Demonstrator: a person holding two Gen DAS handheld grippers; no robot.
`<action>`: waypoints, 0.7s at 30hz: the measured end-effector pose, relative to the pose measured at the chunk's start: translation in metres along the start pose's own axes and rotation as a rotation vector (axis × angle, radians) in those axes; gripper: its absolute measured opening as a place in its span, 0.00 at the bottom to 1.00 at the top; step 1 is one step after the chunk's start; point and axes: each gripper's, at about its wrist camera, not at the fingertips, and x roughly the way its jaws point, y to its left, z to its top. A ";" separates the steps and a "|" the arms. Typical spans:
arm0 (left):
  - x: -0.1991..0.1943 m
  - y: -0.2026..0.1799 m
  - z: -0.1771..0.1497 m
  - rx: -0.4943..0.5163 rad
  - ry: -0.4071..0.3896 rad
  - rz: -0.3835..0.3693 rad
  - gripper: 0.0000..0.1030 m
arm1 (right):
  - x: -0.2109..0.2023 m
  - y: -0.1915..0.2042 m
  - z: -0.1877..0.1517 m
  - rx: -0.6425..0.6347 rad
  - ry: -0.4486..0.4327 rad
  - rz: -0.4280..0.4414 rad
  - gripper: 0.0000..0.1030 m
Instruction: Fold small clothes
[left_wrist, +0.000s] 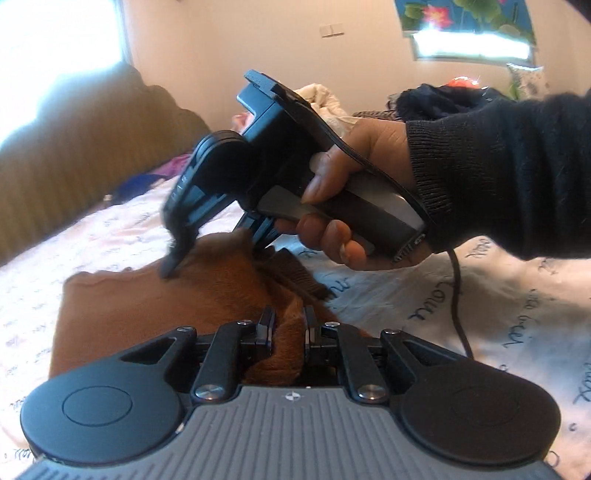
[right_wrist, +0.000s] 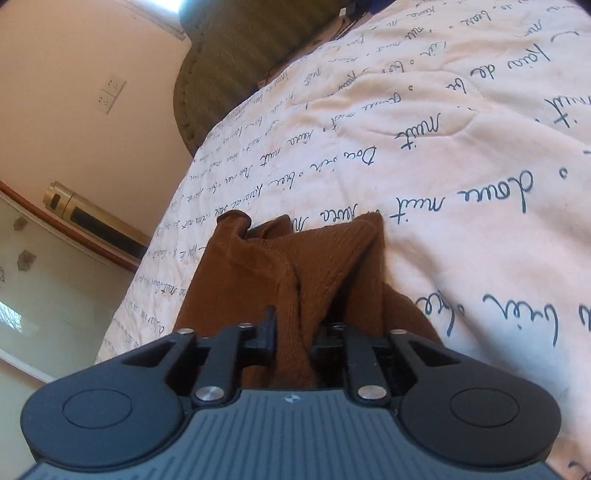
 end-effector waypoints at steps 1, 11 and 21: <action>-0.009 0.006 0.000 -0.008 -0.031 -0.024 0.14 | -0.002 0.000 0.001 0.022 0.002 0.013 0.34; -0.102 0.146 -0.027 -0.427 -0.167 0.038 0.98 | -0.041 0.013 -0.002 -0.063 -0.035 -0.091 0.70; 0.059 0.288 -0.074 -1.266 0.121 -0.183 0.80 | 0.004 -0.001 0.018 -0.067 0.059 -0.095 0.92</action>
